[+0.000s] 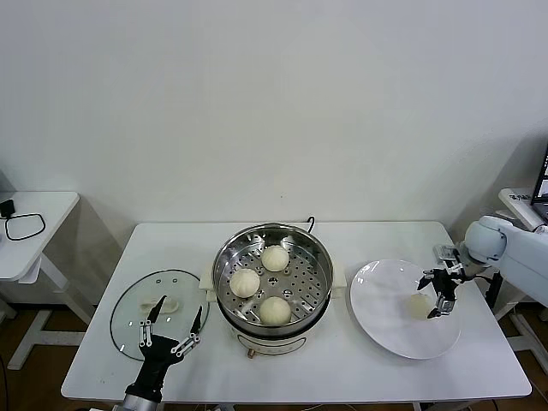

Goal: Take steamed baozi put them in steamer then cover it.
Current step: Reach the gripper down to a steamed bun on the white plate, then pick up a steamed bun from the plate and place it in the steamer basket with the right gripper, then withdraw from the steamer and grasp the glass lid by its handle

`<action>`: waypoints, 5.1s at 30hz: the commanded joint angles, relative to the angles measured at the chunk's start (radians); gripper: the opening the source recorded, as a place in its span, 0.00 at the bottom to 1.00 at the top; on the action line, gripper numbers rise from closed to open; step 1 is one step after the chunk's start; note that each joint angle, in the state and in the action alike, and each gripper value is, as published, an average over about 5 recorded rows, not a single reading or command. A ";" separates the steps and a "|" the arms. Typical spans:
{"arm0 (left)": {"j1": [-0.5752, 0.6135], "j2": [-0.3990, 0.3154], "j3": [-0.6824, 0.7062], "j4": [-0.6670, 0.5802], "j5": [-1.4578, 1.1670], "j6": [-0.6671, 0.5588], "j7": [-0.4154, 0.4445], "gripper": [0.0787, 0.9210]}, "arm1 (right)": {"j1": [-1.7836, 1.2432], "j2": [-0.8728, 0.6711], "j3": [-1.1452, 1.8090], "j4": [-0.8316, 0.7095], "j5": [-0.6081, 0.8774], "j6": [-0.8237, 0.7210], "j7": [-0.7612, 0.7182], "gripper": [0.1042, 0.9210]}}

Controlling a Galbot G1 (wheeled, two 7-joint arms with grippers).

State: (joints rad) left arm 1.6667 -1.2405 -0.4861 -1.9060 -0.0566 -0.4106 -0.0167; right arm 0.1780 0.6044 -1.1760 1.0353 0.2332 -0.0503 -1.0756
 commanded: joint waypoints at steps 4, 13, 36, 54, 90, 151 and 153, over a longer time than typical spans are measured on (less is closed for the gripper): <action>-0.001 -0.002 0.001 -0.006 -0.003 0.003 -0.002 0.88 | -0.051 0.004 0.029 -0.010 -0.004 -0.004 0.042 0.88; -0.002 -0.001 0.001 -0.006 -0.004 0.002 -0.002 0.88 | -0.011 -0.006 0.011 0.018 -0.002 -0.004 0.039 0.70; -0.022 0.013 0.025 -0.015 0.001 0.019 -0.003 0.88 | 0.913 0.278 -0.520 0.493 0.468 -0.183 -0.164 0.61; -0.030 0.009 0.038 -0.012 0.002 0.017 -0.009 0.88 | 0.688 0.436 -0.508 0.525 0.518 -0.253 0.066 0.61; -0.027 0.009 0.013 0.003 -0.003 0.004 -0.014 0.88 | 0.546 0.509 -0.470 0.361 0.436 -0.247 0.087 0.66; -0.133 0.072 -0.134 0.275 1.181 0.169 -0.296 0.88 | -1.450 0.530 1.678 0.547 0.115 0.498 1.345 0.88; -0.131 0.071 -0.138 0.289 1.204 0.177 -0.309 0.88 | -1.468 0.544 1.684 0.555 0.106 0.497 1.339 0.88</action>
State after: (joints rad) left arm 1.5328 -1.1801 -0.5775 -1.7233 0.8811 -0.2525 -0.2707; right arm -1.0309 1.0180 0.2985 1.5746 0.3858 0.3939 0.2864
